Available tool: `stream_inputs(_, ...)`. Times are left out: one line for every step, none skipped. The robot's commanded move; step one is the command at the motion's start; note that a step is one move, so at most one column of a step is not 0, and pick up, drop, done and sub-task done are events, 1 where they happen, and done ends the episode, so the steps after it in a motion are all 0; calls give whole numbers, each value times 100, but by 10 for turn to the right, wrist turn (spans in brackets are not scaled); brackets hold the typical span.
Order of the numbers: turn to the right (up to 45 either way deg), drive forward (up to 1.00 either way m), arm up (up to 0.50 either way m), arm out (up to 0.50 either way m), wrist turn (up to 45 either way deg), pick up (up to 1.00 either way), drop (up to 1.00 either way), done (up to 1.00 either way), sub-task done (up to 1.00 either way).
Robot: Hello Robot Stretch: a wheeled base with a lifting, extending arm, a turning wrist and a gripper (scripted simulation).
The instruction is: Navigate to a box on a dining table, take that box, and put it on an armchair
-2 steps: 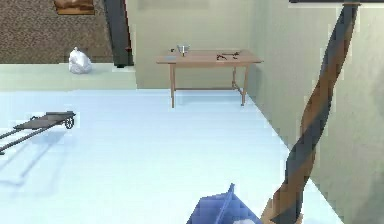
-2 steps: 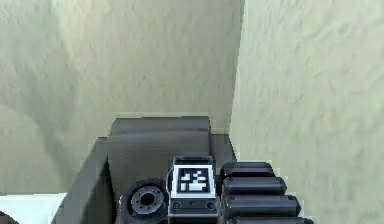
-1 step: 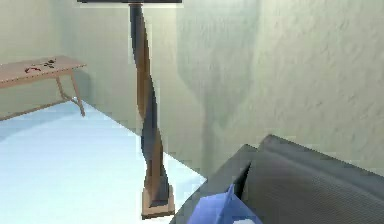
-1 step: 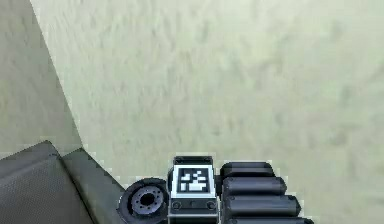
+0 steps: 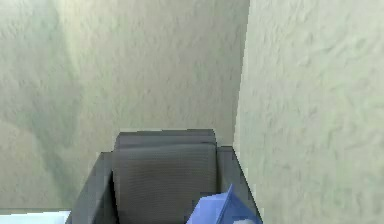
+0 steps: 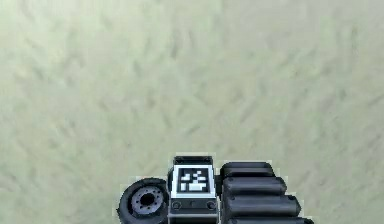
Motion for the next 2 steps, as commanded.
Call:
stream_inputs(210, 0, 0, 0, 0, 0, 0, 0, 0)
stream_inputs(-450, 0, 0, 0, 0, 0, 0, 0, 0)
